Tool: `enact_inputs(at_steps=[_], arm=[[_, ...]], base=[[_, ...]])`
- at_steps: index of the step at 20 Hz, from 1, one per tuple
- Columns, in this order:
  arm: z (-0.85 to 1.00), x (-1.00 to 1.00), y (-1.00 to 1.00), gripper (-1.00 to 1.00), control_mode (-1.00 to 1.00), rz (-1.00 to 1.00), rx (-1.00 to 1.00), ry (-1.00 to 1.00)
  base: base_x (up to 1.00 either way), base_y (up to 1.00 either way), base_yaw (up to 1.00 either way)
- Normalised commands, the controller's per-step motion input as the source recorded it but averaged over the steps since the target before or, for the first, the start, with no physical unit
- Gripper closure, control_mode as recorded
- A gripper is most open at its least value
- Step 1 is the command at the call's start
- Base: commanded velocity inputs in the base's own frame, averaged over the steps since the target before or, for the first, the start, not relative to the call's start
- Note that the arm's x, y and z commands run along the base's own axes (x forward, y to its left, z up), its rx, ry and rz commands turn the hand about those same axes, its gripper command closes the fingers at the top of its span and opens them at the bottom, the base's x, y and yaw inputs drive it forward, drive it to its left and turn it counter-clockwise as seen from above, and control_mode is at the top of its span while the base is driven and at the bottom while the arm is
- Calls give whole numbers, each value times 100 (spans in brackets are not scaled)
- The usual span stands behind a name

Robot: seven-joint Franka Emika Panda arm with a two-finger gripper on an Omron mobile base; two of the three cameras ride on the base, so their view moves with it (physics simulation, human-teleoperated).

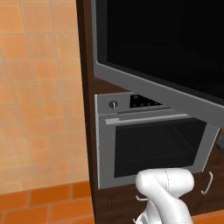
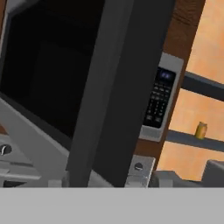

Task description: Open the microwave, place the bowl with waffle inside the microwave, then close the microwave door and turn it on.

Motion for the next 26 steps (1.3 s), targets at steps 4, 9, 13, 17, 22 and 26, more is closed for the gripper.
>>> enact_inputs(at_steps=[4,9,13,17,22,26], arm=[[10,-96,-53,-100,-100,-43,5,-3],[25,26,-94,-100,-100,2,19,8],[-25,62,-87,-100,-100,28,21,27],[-74,58,-66,-100,-100,30,43,22],[-24,56,-24,-100,-100,10,51,9],[-51,7,30,-100,-100,1,17,9]], base=[[0,0,0],[0,0,0],[0,0,0],[0,0,0],[0,0,0],[0,0,0]])
